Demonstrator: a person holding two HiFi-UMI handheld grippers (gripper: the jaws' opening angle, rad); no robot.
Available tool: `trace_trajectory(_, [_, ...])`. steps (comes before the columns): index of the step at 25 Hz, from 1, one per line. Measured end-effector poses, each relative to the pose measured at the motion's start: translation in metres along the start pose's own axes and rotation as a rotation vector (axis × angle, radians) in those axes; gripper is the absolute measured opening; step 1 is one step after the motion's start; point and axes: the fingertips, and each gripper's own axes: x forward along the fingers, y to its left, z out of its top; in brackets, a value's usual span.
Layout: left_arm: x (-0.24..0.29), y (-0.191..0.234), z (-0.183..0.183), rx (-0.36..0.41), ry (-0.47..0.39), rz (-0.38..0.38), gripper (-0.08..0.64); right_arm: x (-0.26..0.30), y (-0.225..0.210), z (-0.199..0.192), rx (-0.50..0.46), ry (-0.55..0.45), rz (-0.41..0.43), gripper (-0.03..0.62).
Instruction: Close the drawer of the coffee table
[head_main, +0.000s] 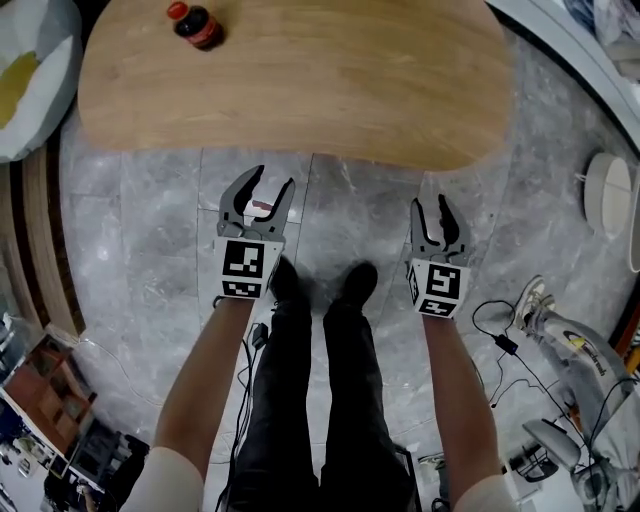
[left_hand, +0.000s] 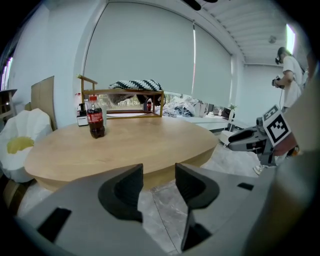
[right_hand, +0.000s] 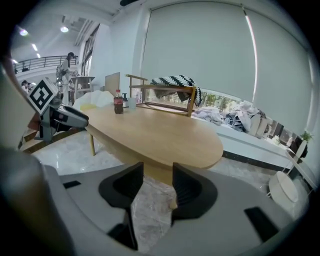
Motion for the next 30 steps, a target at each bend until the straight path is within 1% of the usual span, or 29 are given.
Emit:
trace_trajectory(4, [-0.026,-0.006,0.033,0.024,-0.015,0.012,0.210,-0.030,-0.002,0.023,0.032,-0.016,0.019,0.156])
trace_trajectory(8, [-0.058,-0.015,0.062,0.034,-0.028,0.022,0.189,-0.067,-0.001,0.046,0.044,-0.041,0.035,0.143])
trace_trajectory(12, [-0.086,-0.022,0.092,0.057,-0.047,0.032,0.158,-0.100,-0.005,0.076,0.057,-0.070,0.045,0.115])
trace_trajectory(14, [-0.099,-0.026,0.106,0.057,-0.056,0.032,0.147,-0.116,-0.009,0.090,0.067,-0.083,0.041,0.103])
trace_trajectory(20, [-0.145,-0.036,0.145,0.061,-0.086,0.034,0.146,-0.169,-0.012,0.122,0.086,-0.116,0.023,0.078])
trace_trajectory(23, [-0.169,-0.045,0.170,0.064,-0.096,0.048,0.120,-0.197,-0.020,0.138,0.111,-0.119,0.019,0.069])
trace_trajectory(26, [-0.193,-0.054,0.194,0.045,-0.113,0.042,0.114,-0.221,-0.019,0.155,0.123,-0.124,0.038,0.060])
trace_trajectory(30, [-0.237,-0.064,0.225,0.035,-0.138,0.024,0.098,-0.259,-0.013,0.182,0.106,-0.144,0.060,0.041])
